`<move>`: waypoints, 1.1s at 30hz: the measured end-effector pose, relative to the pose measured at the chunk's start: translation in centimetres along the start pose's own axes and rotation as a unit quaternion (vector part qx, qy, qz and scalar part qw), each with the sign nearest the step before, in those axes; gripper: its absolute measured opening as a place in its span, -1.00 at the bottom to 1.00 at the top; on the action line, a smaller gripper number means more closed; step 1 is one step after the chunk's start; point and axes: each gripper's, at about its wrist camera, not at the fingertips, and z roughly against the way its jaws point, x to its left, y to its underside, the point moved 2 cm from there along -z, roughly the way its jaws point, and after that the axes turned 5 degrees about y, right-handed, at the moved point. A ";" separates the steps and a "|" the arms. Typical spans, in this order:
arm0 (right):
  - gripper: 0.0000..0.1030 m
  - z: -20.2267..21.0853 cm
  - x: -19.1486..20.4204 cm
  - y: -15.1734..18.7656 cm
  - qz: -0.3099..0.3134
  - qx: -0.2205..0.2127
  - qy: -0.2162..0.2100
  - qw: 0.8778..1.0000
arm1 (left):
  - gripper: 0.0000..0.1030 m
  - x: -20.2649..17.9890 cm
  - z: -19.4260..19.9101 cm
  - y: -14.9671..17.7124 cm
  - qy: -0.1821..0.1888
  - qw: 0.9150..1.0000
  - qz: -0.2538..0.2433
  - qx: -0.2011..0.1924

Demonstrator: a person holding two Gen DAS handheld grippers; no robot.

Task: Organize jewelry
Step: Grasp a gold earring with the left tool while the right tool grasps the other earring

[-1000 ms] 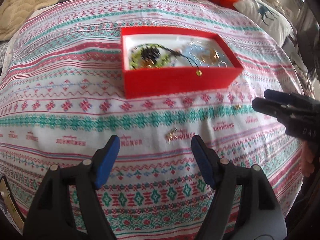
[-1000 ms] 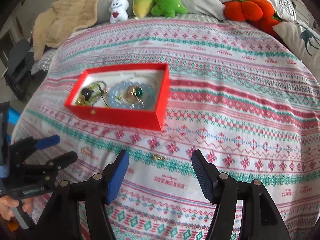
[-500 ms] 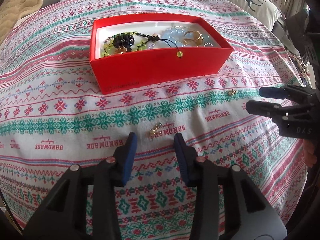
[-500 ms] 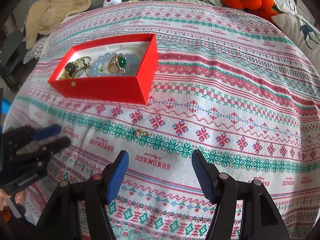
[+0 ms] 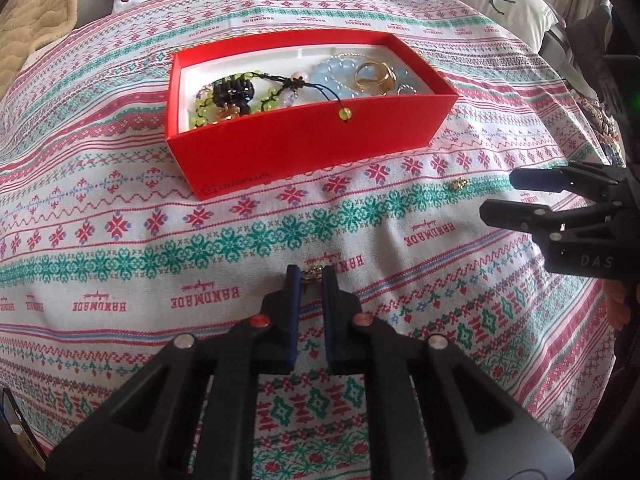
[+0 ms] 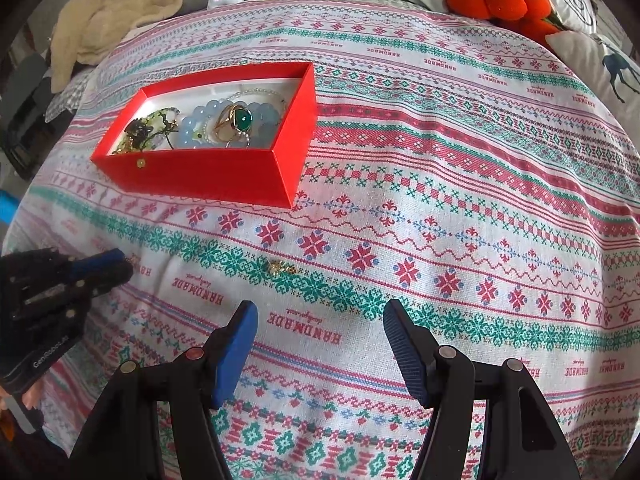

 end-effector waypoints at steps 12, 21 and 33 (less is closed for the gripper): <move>0.18 -2.2 1.9 -1.2 0.018 -0.012 -0.002 1.000 | -0.77 0.8 1.0 0.5 0.000 1.000 0.010 -0.003; -0.26 -2.2 2.9 -1.4 0.028 -0.021 -0.013 0.999 | -0.77 1.2 1.5 0.6 0.001 1.000 0.017 -0.005; -0.83 -1.5 3.1 -1.0 0.034 -0.009 -0.026 0.999 | -0.77 1.6 1.6 0.3 -0.003 1.000 0.024 -0.003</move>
